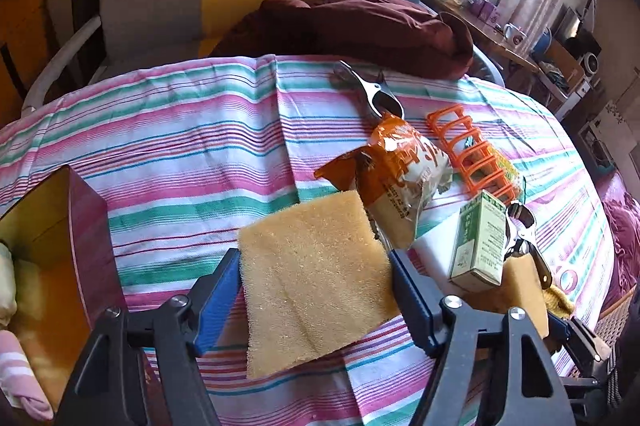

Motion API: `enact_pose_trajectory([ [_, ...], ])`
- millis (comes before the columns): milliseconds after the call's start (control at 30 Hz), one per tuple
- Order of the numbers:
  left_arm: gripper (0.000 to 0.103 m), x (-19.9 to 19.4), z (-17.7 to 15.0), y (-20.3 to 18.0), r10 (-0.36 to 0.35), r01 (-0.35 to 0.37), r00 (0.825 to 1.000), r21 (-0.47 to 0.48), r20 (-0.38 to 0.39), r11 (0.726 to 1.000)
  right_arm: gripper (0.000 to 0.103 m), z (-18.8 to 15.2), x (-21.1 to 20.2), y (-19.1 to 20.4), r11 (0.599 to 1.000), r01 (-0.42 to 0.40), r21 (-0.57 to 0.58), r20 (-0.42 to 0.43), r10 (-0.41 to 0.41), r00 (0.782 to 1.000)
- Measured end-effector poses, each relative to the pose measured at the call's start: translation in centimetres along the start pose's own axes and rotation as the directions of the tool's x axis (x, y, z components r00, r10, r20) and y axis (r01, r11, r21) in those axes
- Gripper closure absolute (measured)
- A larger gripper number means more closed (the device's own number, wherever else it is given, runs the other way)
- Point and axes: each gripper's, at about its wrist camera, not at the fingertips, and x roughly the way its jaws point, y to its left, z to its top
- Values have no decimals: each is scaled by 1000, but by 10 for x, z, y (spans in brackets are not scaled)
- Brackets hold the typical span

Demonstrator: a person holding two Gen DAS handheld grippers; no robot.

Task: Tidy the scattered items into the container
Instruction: 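Grasp the large yellow sponge with the left tool while the right tool grasps a small sponge, then carry both yellow sponges over the gold tray with both tools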

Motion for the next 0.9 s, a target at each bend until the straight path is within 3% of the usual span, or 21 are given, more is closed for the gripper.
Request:
enact_pose_trajectory([
  [200, 37, -4, -6, 2, -28, 28, 999, -26, 21, 999, 34, -5, -7, 4, 1000, -24, -18, 1, 24, 1000],
  [467, 39, -55, -38, -4, -70, 70, 989, 10, 129, 998, 34, -14, -27, 32, 988, -106, -109, 8, 107, 994],
  [600, 39, -84, -51, 3, -66, 65, 983, 15, 172, 998, 34, -15, -34, 42, 985, -116, -127, 21, 119, 993],
  [900, 39, -144, -89, 61, 7, 14, 968, -85, 251, 996, 34, -26, -42, 92, 957, -177, -231, -1, 181, 983],
])
